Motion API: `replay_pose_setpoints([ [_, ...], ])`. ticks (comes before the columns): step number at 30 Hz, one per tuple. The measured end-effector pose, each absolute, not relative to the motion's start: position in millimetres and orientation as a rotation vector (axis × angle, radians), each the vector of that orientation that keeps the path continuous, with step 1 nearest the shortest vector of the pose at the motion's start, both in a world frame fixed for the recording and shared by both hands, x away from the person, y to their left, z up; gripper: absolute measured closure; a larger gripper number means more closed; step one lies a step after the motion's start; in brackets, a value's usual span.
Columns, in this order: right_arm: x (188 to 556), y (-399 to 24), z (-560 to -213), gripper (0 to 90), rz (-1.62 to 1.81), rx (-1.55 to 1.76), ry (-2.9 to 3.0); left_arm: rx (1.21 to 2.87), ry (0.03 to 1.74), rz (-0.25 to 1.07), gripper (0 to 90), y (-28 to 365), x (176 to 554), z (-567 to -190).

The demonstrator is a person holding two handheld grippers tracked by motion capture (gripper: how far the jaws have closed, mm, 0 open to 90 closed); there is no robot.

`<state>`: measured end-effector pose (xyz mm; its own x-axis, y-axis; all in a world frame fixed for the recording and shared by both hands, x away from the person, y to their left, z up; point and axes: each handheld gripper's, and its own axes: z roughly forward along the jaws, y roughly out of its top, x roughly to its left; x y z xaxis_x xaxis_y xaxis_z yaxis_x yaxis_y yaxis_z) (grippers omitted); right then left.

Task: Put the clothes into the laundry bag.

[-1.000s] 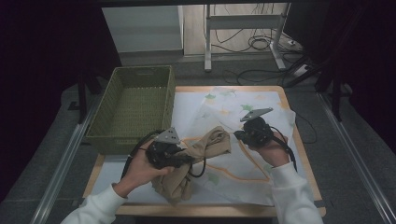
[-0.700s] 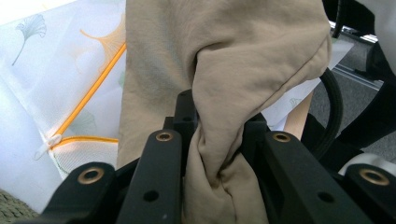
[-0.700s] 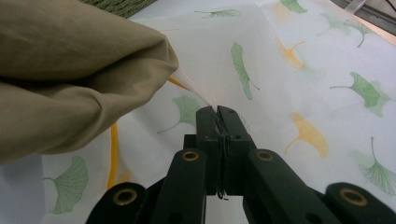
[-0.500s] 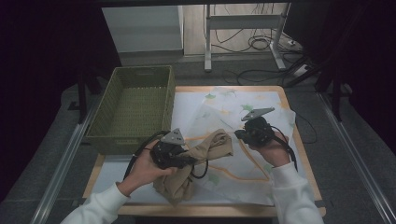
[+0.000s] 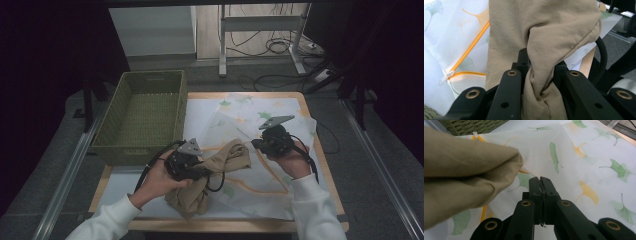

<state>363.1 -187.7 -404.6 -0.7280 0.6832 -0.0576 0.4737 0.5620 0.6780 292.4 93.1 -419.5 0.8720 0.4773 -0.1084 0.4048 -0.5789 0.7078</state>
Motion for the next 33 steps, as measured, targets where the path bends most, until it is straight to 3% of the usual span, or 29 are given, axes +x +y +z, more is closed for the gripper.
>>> replay_pose_setpoints([
  [19,363.6,-190.1,-403.7,87.4,0.953,0.957,2.471,2.362,0.581,0.109,75.2,75.2,283.2,-432.9],
  [33,362.4,-188.1,-403.5,87.4,0.964,0.941,2.482,2.37,0.683,0.102,75.2,65.5,312.5,-438.8],
])
